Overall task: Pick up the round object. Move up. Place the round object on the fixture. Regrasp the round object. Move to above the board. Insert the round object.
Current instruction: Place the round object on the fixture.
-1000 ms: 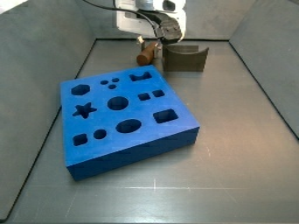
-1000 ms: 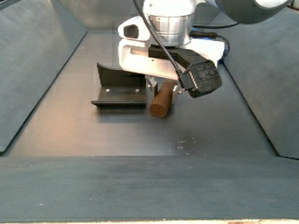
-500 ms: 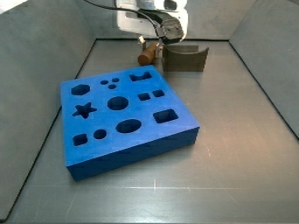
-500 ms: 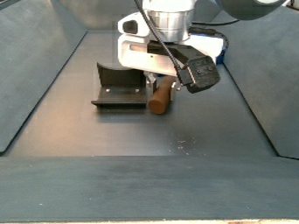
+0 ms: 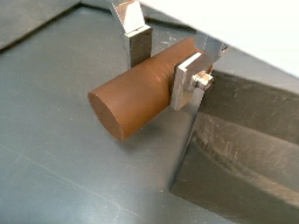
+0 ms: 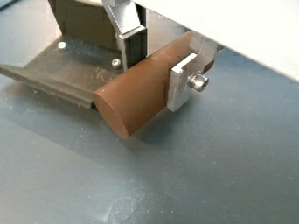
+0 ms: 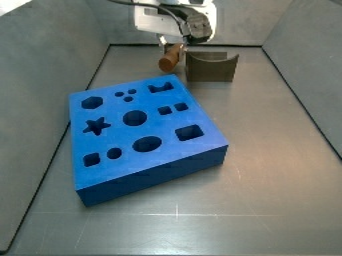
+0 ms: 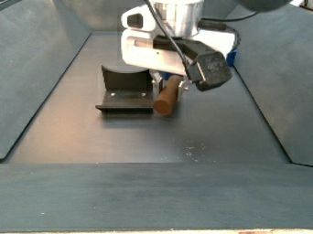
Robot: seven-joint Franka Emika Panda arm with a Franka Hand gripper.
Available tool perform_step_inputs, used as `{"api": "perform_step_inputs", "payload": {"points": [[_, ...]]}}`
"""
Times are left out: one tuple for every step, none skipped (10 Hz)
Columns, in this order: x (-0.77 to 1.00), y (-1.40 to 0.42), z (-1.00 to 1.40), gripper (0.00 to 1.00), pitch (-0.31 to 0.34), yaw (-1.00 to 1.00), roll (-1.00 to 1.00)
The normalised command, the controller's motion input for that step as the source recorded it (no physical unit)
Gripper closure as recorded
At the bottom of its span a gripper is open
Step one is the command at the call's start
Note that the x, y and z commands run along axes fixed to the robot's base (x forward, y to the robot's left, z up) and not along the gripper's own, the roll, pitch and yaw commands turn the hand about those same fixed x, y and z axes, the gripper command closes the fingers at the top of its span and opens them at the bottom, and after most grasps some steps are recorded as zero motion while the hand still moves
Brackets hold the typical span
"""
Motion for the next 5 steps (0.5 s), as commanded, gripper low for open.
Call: {"api": "perform_step_inputs", "payload": {"points": [[0.00, 0.00, 1.00, 1.00, 0.000, 0.00, 0.00], [-0.01, 0.01, 1.00, 1.00, 0.037, 0.01, 0.00], [-0.02, 0.01, 1.00, 1.00, 0.071, 0.01, 0.01], [-0.02, 0.01, 1.00, 1.00, 0.072, 0.00, 0.02], [-0.02, 0.01, 1.00, 1.00, 0.073, 0.00, 0.03]]}}
